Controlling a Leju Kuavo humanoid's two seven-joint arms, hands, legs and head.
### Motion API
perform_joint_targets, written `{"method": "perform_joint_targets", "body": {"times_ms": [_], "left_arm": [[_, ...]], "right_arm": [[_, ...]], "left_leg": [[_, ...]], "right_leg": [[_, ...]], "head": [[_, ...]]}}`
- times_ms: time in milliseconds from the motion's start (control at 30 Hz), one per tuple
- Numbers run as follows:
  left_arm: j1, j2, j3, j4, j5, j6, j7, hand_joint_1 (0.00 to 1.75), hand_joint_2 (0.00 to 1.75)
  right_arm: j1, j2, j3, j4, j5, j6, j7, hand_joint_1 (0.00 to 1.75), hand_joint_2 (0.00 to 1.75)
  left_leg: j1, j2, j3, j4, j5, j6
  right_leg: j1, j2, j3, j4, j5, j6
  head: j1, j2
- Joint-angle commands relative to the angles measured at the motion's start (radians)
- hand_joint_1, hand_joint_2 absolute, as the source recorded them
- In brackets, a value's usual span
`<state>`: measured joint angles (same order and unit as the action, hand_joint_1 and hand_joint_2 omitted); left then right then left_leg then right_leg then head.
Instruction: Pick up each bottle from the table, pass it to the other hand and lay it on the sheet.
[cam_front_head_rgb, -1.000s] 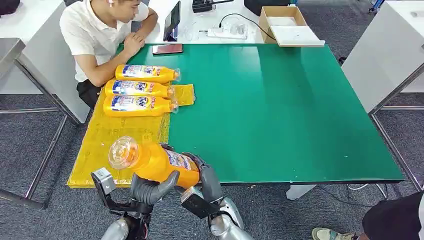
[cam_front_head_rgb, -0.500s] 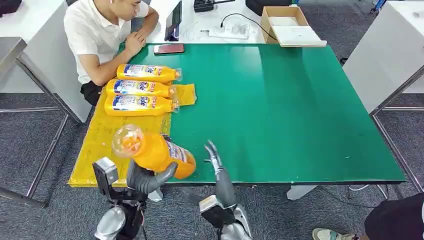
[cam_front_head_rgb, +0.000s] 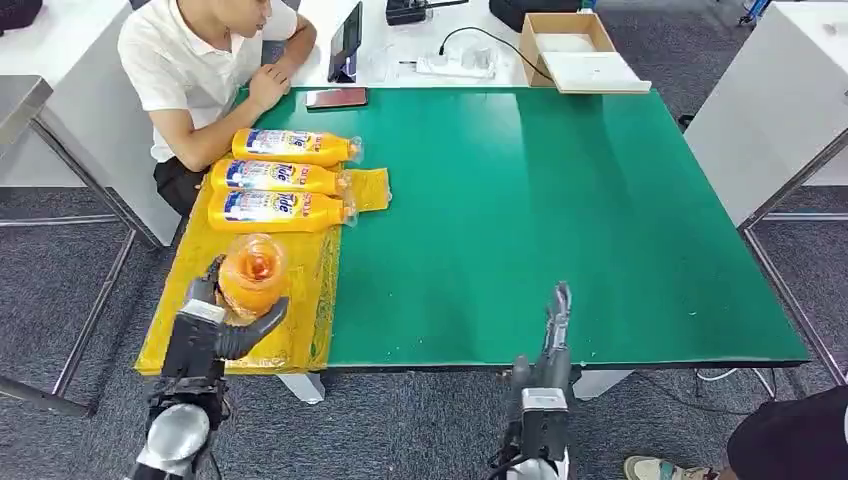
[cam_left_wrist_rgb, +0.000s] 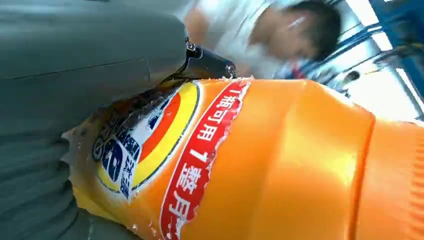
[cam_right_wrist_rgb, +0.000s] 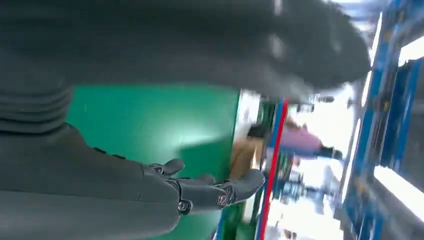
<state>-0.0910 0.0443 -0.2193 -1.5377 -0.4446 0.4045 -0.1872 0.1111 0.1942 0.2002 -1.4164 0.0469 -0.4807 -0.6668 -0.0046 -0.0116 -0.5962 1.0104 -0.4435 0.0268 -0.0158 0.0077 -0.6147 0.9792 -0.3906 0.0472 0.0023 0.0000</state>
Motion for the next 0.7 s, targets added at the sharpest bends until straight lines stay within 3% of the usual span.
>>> {"method": "perform_joint_targets", "body": {"times_ms": [33,133,467,700], "left_arm": [[-0.222,0.065,-0.049,0.348,-0.471,0.096,0.083,1.75,1.75],[-0.328,0.039,-0.087,0.557,-0.684,0.097,0.150,1.75,1.75],[-0.328,0.039,-0.087,0.557,-0.684,0.097,0.150,1.75,1.75],[-0.489,-0.085,-0.060,1.009,-0.680,0.135,0.126,1.75,1.75]], "right_arm": [[-0.041,0.045,-0.083,0.011,-0.002,0.031,-0.031,0.00,0.00],[-0.069,0.055,-0.064,0.066,-0.004,0.050,-0.031,0.00,0.00],[-0.069,0.055,-0.064,0.066,-0.004,0.050,-0.031,0.00,0.00],[-0.131,0.075,-0.005,0.202,-0.010,0.088,-0.031,0.00,0.00]], "left_leg": [[0.001,-0.001,0.003,-0.001,0.000,-0.002],[0.001,-0.004,0.005,-0.002,0.001,-0.003],[0.001,0.001,0.004,-0.001,0.000,-0.002],[0.001,-0.001,0.005,-0.001,0.001,-0.002]], "right_leg": [[0.001,-0.003,0.004,0.000,-0.001,-0.002],[0.001,-0.006,0.006,-0.001,-0.001,-0.002],[0.001,-0.001,0.004,-0.001,0.000,-0.002],[0.002,-0.003,0.006,-0.002,0.000,-0.002]], "head": [[0.000,0.000],[0.000,0.000],[0.000,0.000],[0.000,0.000]]}}
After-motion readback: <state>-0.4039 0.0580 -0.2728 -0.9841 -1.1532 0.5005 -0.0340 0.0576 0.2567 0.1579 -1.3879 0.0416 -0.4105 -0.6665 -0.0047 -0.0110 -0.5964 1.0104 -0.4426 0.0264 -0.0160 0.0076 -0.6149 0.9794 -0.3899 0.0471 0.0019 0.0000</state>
